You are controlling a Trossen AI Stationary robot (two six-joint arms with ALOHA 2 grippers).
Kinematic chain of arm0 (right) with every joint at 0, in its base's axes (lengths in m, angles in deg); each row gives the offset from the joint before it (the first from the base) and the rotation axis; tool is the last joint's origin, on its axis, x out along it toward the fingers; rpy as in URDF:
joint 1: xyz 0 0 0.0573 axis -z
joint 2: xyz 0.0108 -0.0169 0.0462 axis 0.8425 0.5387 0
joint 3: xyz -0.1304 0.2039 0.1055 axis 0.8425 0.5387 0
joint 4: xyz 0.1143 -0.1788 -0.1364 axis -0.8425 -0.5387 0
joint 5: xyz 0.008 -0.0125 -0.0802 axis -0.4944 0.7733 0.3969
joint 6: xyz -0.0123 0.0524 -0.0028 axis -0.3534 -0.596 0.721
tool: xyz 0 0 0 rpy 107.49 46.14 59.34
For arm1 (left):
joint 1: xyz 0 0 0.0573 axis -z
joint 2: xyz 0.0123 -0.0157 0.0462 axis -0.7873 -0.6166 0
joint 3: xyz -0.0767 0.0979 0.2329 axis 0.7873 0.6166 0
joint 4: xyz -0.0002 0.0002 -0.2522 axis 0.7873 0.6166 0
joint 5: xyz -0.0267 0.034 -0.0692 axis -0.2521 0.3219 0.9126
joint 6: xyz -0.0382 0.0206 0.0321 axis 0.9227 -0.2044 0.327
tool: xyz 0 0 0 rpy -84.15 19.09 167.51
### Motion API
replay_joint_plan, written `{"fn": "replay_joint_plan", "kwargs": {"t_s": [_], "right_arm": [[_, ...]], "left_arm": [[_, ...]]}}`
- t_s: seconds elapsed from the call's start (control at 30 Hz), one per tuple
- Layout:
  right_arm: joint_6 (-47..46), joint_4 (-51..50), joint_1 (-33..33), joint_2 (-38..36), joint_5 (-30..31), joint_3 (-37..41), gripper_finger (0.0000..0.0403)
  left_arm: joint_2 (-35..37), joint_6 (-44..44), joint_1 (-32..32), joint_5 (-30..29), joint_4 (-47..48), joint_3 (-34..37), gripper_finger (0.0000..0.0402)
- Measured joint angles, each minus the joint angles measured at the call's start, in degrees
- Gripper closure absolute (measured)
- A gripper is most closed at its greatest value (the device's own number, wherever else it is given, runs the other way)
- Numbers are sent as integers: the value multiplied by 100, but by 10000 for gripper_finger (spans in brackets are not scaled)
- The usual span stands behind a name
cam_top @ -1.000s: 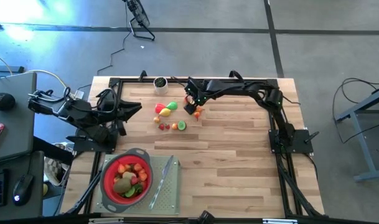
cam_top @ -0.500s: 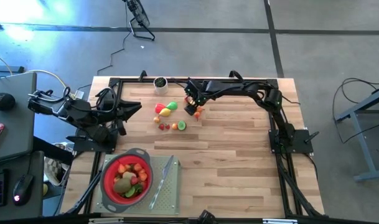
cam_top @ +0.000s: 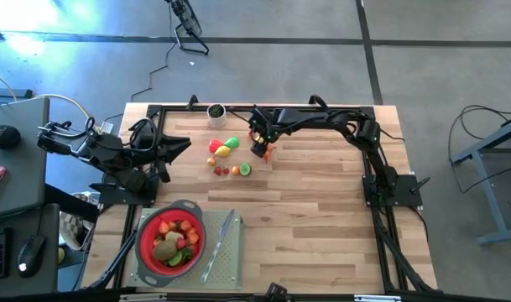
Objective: Pick & Place Fruit
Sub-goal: Put the lemon into the red strainer bowl on the shelf
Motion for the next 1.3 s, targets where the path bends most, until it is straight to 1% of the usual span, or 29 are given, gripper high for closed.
{"fn": "replay_joint_plan", "kwargs": {"t_s": [0.17,0.4,0.53,0.73,0.87,0.97,1.1,1.3], "right_arm": [[166,-9,5,-2,-26,0,106],[288,-24,44,-4,-196,0,154],[288,-21,44,-13,-188,0,191],[288,-25,34,-24,-199,-2,257],[389,-110,31,-20,-363,-2,303],[444,-374,27,-44,-466,0,334],[460,-672,0,-158,-472,-1,355],[447,-892,-1,-534,-331,0,369]], "left_arm": [[0,1,0,0,0,0,350],[0,1,-2,0,2,0,350],[0,-1,-2,0,1,0,350],[0,-1,-2,0,2,0,350],[0,1,-1,1,5,0,350],[0,1,1,2,9,0,350],[0,1,-2,2,19,0,350],[0,1,0,3,99,0,350]]}}
